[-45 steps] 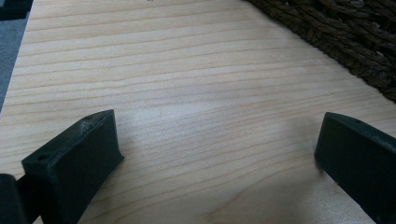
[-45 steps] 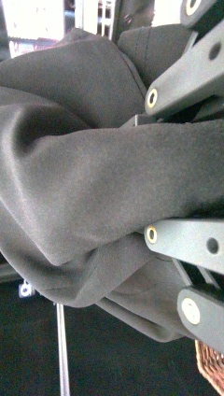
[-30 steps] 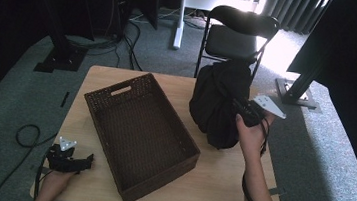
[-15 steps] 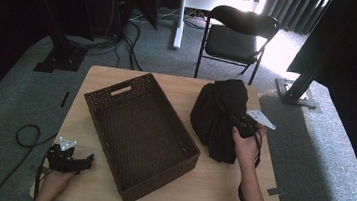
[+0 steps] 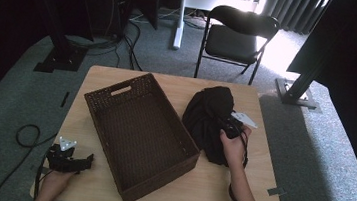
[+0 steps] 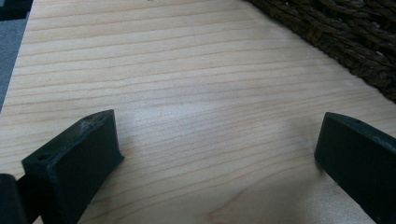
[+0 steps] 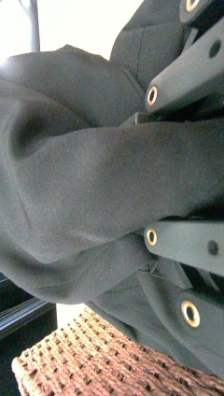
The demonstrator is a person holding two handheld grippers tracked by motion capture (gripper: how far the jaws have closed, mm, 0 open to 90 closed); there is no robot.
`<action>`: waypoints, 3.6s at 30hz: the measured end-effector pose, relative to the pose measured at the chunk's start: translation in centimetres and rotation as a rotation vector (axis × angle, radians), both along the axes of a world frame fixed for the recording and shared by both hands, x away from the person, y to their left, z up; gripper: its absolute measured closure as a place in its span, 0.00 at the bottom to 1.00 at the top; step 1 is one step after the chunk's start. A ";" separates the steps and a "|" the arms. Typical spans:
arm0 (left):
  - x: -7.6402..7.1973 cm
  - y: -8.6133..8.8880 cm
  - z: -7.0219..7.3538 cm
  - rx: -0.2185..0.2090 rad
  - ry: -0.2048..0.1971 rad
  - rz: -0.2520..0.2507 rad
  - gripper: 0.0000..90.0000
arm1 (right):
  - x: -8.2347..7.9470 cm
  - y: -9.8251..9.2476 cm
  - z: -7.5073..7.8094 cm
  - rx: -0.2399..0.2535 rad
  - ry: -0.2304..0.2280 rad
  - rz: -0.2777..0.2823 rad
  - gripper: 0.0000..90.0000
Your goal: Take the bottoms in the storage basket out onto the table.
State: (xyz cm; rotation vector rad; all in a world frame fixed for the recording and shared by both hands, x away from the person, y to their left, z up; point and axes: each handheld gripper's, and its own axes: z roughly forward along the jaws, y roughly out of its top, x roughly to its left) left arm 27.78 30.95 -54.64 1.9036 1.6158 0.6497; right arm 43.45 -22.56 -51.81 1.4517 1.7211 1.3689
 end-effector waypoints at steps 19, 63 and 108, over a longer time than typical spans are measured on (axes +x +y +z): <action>0.0 0.0 0.0 0.000 0.000 0.000 0.00 | 0.9 -0.4 0.4 -0.046 0.024 0.070 0.28; 0.0 0.0 0.0 0.000 0.000 0.000 0.00 | -2.9 -3.4 4.2 -0.184 -0.101 0.249 0.12; 0.0 0.0 0.0 0.001 0.001 -0.001 0.00 | -10.6 -5.3 0.5 -0.240 -0.054 0.283 0.12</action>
